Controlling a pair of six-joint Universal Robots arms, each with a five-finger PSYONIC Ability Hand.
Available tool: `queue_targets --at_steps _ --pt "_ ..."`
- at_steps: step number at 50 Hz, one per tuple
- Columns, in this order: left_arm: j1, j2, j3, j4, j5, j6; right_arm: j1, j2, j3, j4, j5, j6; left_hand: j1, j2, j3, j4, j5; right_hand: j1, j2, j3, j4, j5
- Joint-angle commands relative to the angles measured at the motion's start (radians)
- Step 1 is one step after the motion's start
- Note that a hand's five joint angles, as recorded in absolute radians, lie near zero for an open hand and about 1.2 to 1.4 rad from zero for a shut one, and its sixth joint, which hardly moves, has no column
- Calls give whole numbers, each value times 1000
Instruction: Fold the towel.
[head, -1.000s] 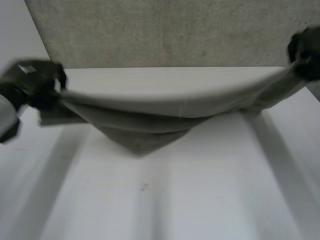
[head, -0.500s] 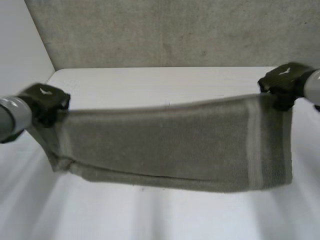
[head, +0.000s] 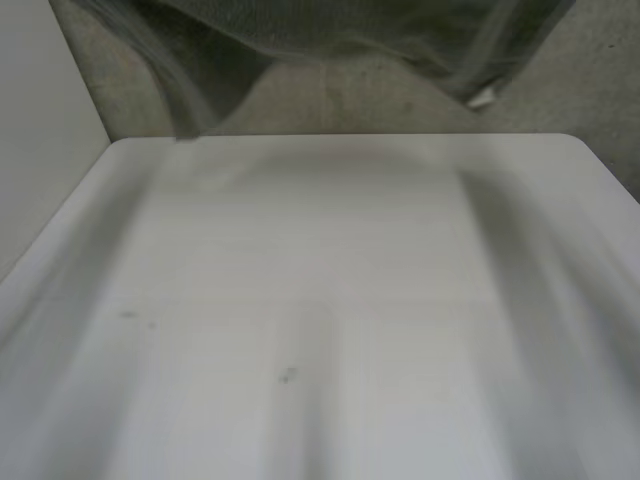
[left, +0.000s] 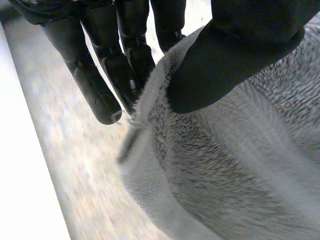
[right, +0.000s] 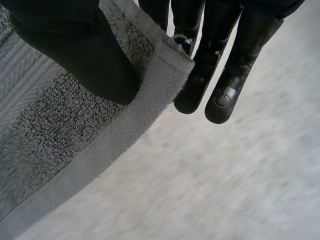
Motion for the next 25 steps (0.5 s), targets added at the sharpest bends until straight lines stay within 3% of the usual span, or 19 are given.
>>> queue_targets --at_steps 1,10,15,21,25 --pt "9 -51 -106 -147 50 28 8 49 120 213 -101 -6 195 179 180 178 190 435 224 212 203 240" --pt "6 -184 -257 -165 70 221 10 153 323 222 -172 -38 195 179 180 178 190 435 224 212 203 240" --pt "19 -296 -329 -275 70 460 15 272 401 263 -161 -139 195 179 180 178 190 435 224 212 203 240" --pt "20 -298 -378 -381 68 606 5 276 418 381 -144 -208 195 179 180 178 190 435 224 212 203 240" --pt "17 -236 -444 -484 67 693 -1 193 443 557 -132 -227 195 179 180 178 190 435 224 212 203 240"
